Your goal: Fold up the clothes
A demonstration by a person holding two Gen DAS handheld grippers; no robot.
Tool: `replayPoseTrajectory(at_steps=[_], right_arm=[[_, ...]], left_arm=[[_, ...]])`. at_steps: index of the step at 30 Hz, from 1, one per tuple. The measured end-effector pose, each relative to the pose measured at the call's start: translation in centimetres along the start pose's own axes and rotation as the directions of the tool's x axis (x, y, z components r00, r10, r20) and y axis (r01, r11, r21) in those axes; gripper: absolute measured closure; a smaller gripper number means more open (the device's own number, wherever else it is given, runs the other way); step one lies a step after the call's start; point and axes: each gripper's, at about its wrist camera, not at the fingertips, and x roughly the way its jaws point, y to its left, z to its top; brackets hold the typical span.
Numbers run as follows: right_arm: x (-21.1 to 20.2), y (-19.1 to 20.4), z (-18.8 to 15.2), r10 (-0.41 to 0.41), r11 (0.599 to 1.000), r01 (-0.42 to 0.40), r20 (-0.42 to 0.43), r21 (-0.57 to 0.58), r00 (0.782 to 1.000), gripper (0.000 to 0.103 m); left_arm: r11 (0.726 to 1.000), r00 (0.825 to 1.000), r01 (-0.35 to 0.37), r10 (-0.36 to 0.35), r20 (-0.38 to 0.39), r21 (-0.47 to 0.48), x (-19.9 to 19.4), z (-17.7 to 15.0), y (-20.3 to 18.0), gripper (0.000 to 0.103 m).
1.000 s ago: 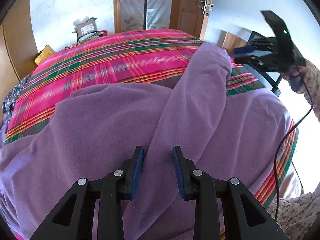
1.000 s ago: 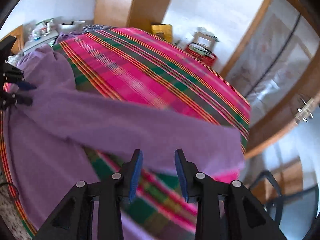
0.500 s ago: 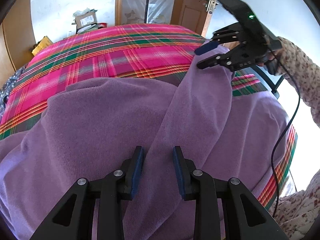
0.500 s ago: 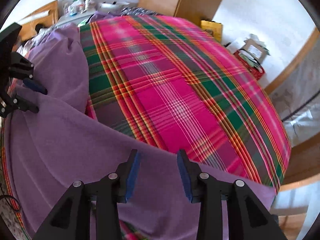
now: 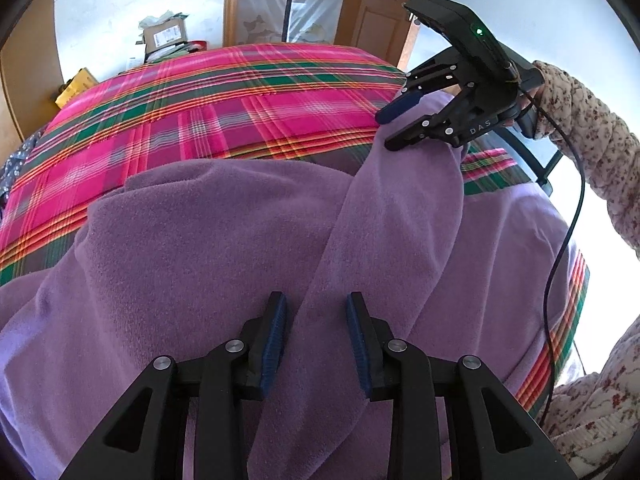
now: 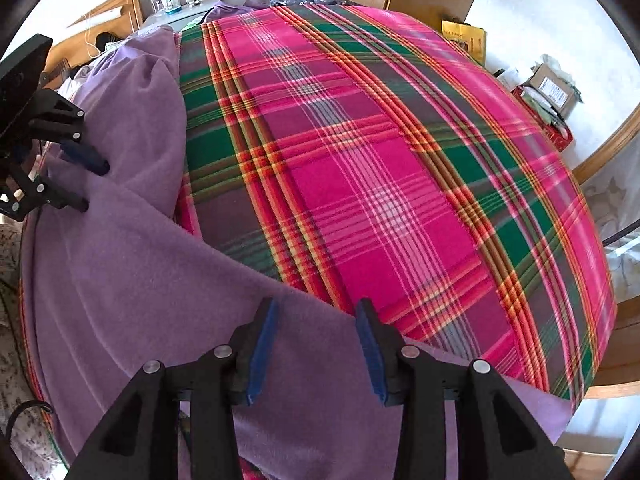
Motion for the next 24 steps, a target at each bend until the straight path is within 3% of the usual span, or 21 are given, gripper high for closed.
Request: replayPoseTrajectory(at_steps=[3, 11, 16, 20, 24], right_arm=[[0.0, -0.2, -0.3, 0.014, 0.999, -0.014, 0.001, 0.029, 1.0, 0.064], [-0.7, 1.2, -1.6, -0.025, 0.999, 0.025, 0.008, 0.04, 1.0, 0.1], [-2.2, 2.2, -2.6, -0.109, 0.99, 0.102, 0.066, 0.093, 0.992, 0.101], [-4.1, 3.3, -3.4, -0.189, 0.974, 0.169, 0.132, 0.148, 0.973, 0.101], [-6.0, 4.1, -3.0, -0.243, 0.96, 0.212, 0.173, 0.182, 0.954, 0.101]], left_arm=[[1.0, 1.0, 0.0, 0.0, 0.002, -0.001, 0.0, -0.1, 0.0, 0.07], [1.0, 1.0, -0.012, 0.012, 0.012, 0.001, 0.1, -0.1, -0.1, 0.07], [1.0, 0.999, -0.026, 0.026, 0.019, -0.002, 0.2, -0.1, -0.3, 0.07], [0.999, 0.999, -0.035, 0.035, 0.026, -0.008, 0.1, -0.1, -0.5, 0.072], [0.999, 0.998, -0.037, 0.037, 0.043, 0.005, -0.2, -0.2, -0.8, 0.086]])
